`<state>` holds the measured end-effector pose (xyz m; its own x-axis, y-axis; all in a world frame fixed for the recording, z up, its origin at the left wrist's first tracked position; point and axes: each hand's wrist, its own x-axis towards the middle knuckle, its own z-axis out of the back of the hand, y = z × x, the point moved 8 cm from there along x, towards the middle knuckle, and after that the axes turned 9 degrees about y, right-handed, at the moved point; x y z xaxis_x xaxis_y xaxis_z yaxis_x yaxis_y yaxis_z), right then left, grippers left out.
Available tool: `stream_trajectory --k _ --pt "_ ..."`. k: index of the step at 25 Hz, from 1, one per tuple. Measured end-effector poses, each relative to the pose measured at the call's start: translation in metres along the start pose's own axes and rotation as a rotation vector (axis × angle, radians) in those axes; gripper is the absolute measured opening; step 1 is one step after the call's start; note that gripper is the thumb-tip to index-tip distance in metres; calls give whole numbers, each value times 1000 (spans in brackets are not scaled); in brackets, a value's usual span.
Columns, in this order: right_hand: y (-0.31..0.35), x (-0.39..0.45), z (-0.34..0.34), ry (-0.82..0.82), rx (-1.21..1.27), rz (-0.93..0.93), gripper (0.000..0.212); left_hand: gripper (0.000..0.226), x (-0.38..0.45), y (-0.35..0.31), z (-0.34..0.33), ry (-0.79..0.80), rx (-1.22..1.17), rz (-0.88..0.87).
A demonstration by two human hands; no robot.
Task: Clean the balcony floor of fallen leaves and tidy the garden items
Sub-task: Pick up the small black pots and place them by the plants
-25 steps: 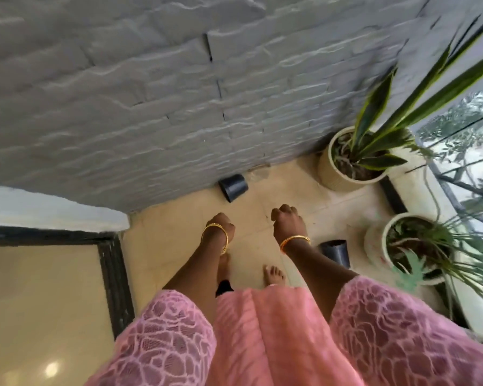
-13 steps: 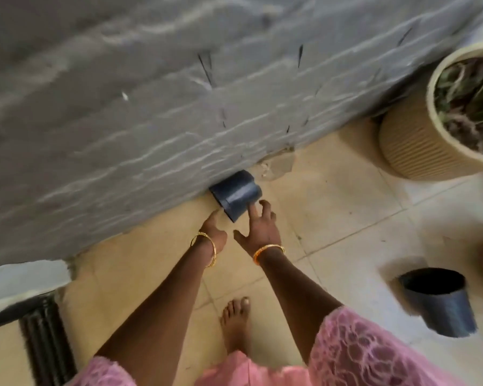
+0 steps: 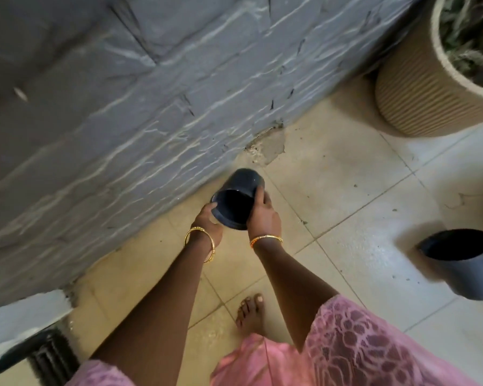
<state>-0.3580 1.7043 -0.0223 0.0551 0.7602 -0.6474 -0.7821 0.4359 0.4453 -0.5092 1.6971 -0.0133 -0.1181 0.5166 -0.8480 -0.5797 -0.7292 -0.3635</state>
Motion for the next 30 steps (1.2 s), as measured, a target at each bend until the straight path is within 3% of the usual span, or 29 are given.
stream_trajectory --k 4,9,12,18,23,27,30 --pt "-27 -59 33 -36 178 -112 47 31 -47 -22 -3 -95 273 19" --pt "-61 -167 96 -63 286 -266 32 38 -144 -44 -19 55 417 109" --pt "-84 -235 133 -102 380 -385 27 34 -207 -65 -43 188 441 2" --pt "-137 -357 159 -351 739 -572 18 30 -320 -102 -83 244 501 -167" --pt "-182 -474 154 -549 981 -724 18 25 -413 -124 -143 395 720 -243" --pt "-237 -564 140 -666 1079 -763 18 24 -466 -123 -225 409 1091 -391" --pt "-284 -653 123 -801 1188 -847 17 23 -534 -102 -300 477 1153 -479"
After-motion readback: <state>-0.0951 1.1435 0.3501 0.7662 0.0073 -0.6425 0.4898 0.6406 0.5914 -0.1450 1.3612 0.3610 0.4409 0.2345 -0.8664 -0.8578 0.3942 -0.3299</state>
